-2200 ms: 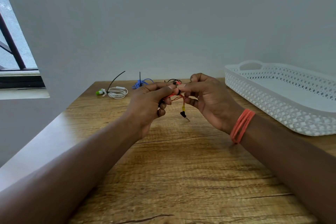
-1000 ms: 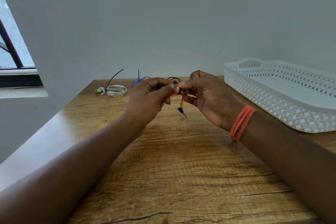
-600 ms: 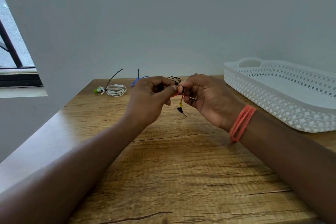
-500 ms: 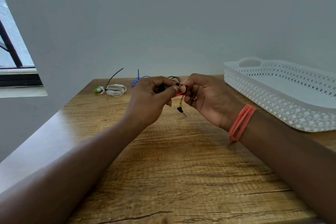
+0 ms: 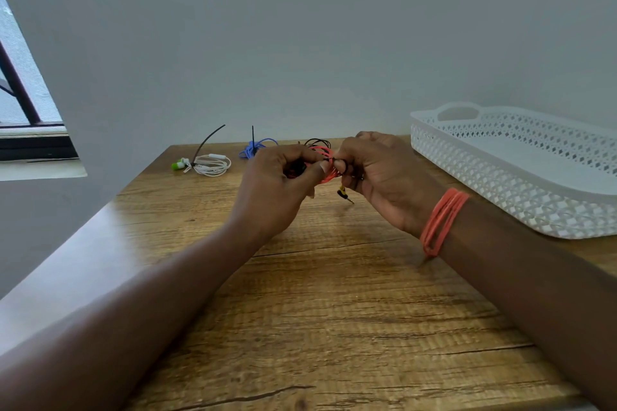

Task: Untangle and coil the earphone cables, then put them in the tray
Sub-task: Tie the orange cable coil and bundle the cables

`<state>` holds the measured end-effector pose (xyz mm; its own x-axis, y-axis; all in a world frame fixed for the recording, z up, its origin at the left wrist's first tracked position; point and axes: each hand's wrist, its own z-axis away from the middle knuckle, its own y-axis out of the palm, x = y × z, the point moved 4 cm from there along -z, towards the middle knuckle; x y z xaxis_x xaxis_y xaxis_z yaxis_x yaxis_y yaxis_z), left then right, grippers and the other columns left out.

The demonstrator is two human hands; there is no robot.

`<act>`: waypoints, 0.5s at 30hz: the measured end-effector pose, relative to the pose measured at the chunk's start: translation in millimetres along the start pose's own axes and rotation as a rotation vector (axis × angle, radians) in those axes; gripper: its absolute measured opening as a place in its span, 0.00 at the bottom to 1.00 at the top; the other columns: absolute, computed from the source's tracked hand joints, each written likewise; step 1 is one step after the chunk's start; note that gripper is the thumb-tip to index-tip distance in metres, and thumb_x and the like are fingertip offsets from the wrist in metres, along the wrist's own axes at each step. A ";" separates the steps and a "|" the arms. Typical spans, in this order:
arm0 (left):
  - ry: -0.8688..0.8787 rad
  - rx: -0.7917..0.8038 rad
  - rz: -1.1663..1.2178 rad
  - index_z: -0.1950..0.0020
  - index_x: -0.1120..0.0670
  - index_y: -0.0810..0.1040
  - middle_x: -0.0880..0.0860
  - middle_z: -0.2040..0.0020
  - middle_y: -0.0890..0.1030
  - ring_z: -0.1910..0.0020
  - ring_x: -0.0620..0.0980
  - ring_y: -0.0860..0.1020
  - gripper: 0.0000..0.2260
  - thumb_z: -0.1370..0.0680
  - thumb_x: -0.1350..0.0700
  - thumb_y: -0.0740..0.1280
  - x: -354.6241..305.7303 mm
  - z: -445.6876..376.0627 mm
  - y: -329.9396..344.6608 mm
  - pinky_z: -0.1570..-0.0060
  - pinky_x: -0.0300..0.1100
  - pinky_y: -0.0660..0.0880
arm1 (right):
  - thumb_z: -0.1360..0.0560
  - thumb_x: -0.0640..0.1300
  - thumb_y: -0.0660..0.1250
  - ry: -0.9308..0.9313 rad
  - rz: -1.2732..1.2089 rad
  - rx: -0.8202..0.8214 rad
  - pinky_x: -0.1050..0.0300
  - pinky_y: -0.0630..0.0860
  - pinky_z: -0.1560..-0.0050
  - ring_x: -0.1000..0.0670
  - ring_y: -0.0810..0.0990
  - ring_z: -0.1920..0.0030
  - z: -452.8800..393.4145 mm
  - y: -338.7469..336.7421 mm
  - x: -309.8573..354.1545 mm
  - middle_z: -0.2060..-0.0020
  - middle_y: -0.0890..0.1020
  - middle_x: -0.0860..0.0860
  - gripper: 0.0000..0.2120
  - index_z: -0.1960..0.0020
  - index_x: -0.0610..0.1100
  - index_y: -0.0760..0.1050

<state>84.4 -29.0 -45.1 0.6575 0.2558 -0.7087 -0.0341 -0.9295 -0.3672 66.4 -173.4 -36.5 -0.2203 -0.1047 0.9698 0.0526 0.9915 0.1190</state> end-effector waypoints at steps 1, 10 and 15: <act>-0.006 0.002 0.022 0.53 0.55 0.84 0.54 0.67 0.82 0.70 0.45 0.77 0.05 0.23 0.56 0.70 -0.9 0.2 0.4 0.65 0.44 0.75 | 0.28 0.33 0.64 0.002 0.000 0.002 0.60 0.70 0.66 0.55 0.72 0.70 0.1 -0.1 0.7 0.72 0.73 0.48 0.11 0.63 0.45 0.66; -0.187 0.048 0.333 0.52 0.56 0.82 0.51 0.72 0.77 0.70 0.53 0.67 0.04 0.24 0.57 0.70 5.5 1.2 0.2 0.72 0.35 0.64 | 0.26 0.33 0.64 0.027 -0.043 0.081 0.60 0.71 0.65 0.54 0.73 0.68 0.3 -0.5 4.9 0.71 0.73 0.48 0.11 0.62 0.44 0.67; -0.171 0.066 0.333 0.54 0.53 0.81 0.52 0.68 0.79 0.66 0.51 0.73 0.07 0.29 0.53 0.72 3.8 0.4 -7.6 0.70 0.37 0.66 | 0.26 0.33 0.68 0.070 0.007 0.151 0.58 0.73 0.59 0.53 0.77 0.63 2.1 -3.0 3.4 0.63 0.80 0.44 0.14 0.54 0.46 0.64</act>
<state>86.9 -20.8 -45.2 0.4675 -0.0118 -0.8839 -0.2772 -0.9514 -0.1339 63.4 -176.6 -33.9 -0.1519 -0.0972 0.9836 -0.0941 0.9921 0.0836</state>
